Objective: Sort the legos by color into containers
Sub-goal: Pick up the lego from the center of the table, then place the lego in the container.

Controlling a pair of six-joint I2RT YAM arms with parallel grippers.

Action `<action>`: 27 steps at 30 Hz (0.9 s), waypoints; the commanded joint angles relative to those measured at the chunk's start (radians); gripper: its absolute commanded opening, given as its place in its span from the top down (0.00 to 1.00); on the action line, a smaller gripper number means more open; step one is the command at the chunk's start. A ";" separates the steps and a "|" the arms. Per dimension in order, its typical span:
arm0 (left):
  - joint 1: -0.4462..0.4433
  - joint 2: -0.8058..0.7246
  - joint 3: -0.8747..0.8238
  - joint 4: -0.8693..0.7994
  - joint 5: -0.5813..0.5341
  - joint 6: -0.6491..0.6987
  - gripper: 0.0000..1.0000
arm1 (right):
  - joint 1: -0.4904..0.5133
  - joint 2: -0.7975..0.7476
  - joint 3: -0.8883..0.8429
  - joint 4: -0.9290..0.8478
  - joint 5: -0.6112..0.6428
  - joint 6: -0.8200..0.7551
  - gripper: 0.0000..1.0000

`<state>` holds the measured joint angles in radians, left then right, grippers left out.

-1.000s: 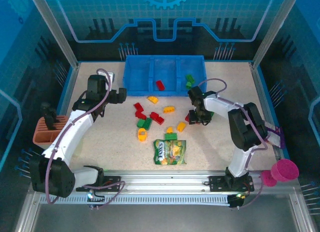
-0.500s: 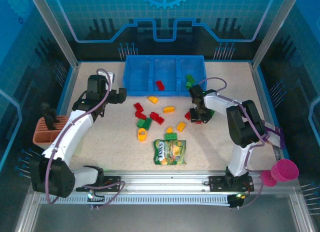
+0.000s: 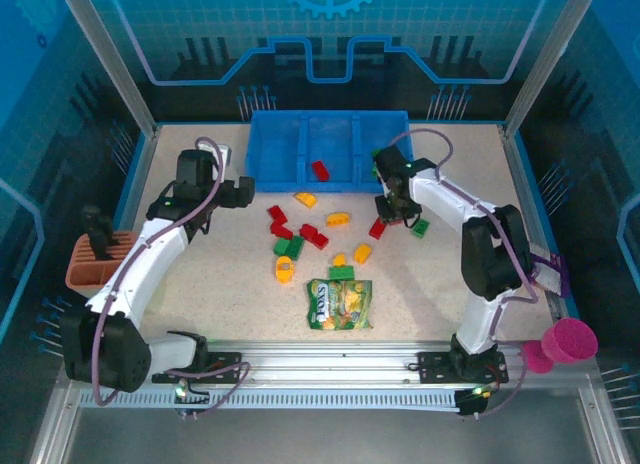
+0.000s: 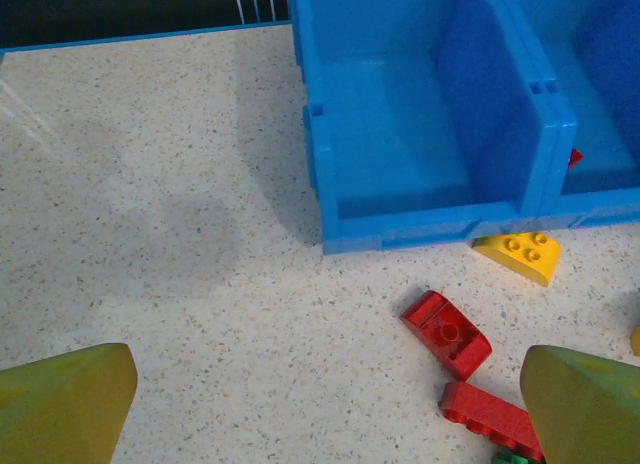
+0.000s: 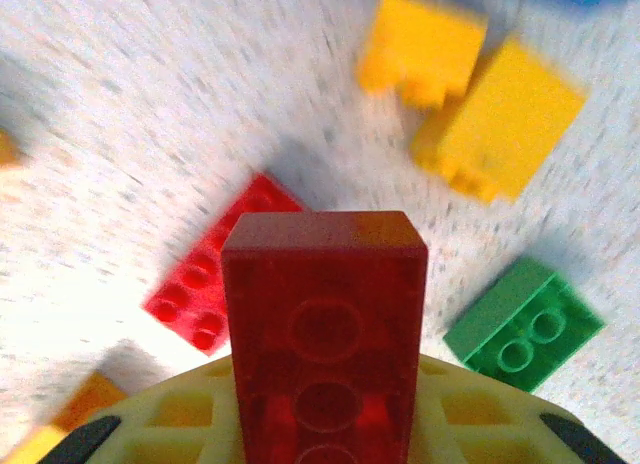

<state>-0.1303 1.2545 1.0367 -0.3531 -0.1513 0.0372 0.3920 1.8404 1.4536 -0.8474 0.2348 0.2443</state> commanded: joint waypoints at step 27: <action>-0.006 0.010 0.009 0.011 0.061 -0.013 0.01 | 0.080 0.735 1.112 0.001 -0.106 -0.235 0.57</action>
<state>-0.1303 1.2736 1.0374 -0.3531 -0.1139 0.0322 0.4820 2.5450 2.5175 -0.8646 0.1574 0.0177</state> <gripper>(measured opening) 0.993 0.418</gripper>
